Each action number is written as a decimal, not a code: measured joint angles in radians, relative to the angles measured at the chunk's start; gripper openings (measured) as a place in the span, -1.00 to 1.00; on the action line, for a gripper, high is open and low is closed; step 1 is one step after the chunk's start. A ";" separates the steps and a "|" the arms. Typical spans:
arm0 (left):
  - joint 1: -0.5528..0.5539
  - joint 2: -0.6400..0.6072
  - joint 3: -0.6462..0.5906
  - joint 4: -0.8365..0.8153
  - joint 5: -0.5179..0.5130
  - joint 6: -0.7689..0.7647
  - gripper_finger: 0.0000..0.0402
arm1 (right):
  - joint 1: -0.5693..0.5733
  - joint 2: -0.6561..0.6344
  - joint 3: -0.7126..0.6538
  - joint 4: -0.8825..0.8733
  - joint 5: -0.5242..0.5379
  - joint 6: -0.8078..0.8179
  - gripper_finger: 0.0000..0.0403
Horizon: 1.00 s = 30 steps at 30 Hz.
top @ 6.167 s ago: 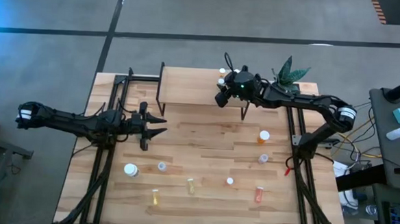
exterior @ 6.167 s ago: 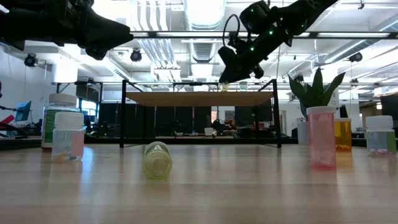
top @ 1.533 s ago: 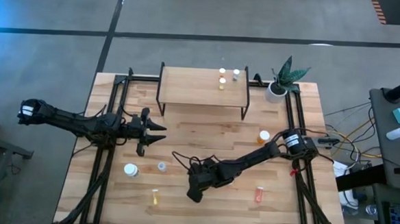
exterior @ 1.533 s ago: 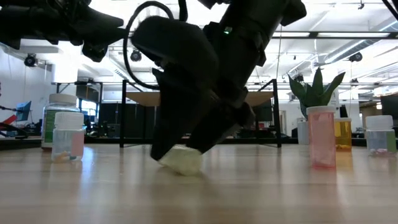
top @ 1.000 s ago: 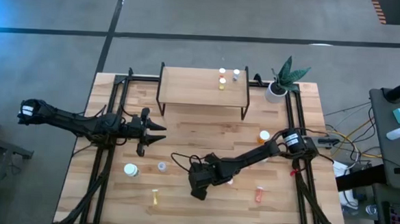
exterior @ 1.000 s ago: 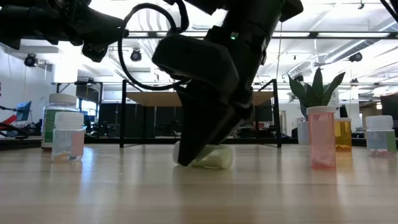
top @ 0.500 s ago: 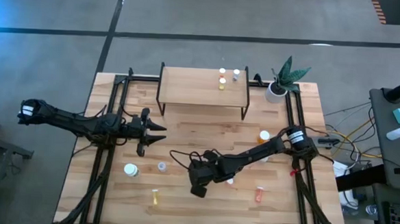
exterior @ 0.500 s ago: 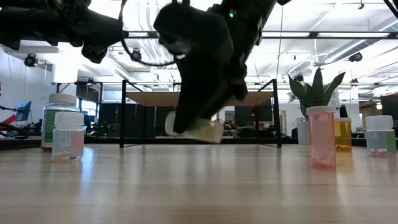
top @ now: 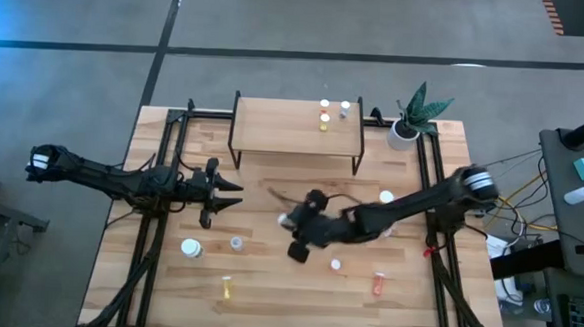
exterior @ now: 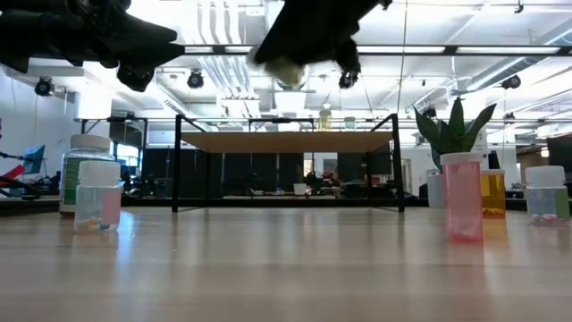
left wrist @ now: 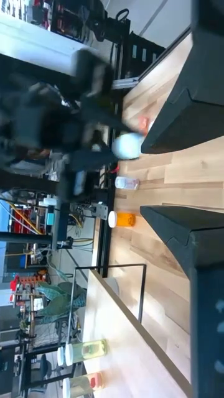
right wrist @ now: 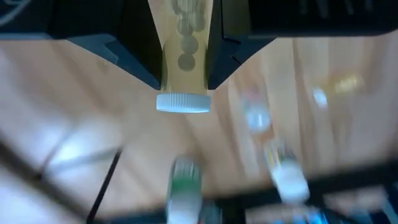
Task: Pick and place medicine bottles onto shelf by color
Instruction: Put the right yellow pill bottle on the shelf
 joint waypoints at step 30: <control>0.000 0.000 -0.009 0.019 -0.015 0.003 -0.35 | -0.541 -0.261 -0.559 0.908 -0.226 -0.297 -0.49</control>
